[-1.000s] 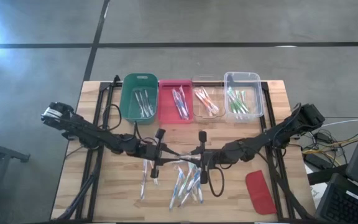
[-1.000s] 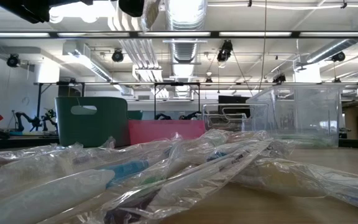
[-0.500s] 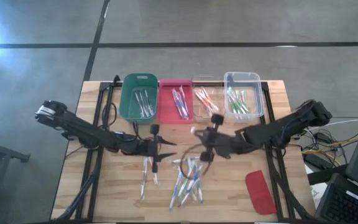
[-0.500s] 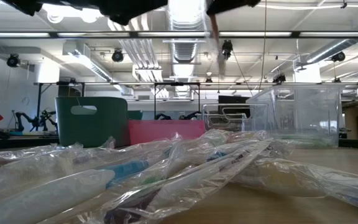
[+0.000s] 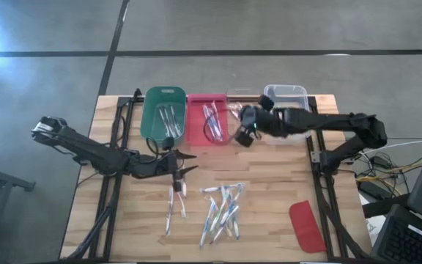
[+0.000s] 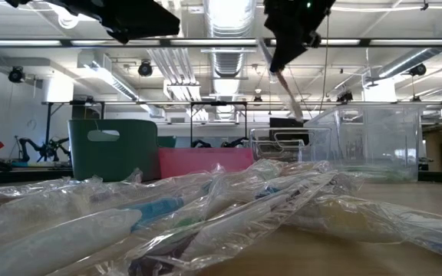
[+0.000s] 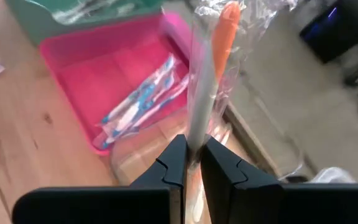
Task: Pick & Place Toothbrushes
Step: Put the orange toothbrush into the transparent bin
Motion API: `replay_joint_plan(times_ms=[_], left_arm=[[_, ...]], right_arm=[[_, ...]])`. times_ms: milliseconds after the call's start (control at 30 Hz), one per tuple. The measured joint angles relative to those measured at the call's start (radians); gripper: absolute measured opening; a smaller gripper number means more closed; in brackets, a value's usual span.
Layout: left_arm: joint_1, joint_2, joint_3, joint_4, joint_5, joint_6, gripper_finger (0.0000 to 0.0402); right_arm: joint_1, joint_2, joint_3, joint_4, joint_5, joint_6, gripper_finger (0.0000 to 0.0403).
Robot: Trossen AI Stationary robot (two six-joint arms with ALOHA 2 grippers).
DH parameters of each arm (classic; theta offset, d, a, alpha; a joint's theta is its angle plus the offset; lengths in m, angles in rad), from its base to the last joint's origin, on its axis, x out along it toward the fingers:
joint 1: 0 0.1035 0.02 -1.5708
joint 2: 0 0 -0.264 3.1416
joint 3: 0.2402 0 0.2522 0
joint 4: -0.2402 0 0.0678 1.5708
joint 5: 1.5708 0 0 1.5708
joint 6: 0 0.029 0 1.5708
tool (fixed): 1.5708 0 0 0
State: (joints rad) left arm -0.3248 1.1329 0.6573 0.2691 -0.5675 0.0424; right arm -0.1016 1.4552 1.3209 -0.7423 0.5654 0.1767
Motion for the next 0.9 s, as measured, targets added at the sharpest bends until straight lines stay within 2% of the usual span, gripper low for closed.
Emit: replay_joint_plan(times_ms=[133,333,500,733,900], left_arm=[[0.000,-0.009,-0.010,-0.003,0.000,-0.002,0.0156],[0.000,-0.010,-0.011,0.001,0.000,-0.003,0.0154],[0.000,-0.010,-0.011,0.003,0.000,-0.002,0.0153],[0.000,-0.010,-0.011,0.002,0.000,-0.011,0.0156],[0.000,-0.010,-0.011,0.000,0.000,-0.012,0.0154]], right_arm=[[-0.121,0.015,-0.001,0.013,-0.109,-0.016,0.0023],[-0.232,0.047,0.004,0.026,-0.161,-0.097,0.0023],[-0.269,0.096,0.044,0.031,-0.233,-0.086,0.0023],[-0.274,0.214,0.124,0.005,-0.248,-0.130,0.0023],[-0.312,0.314,0.246,-0.090,-0.247,-0.128,0.0023]])
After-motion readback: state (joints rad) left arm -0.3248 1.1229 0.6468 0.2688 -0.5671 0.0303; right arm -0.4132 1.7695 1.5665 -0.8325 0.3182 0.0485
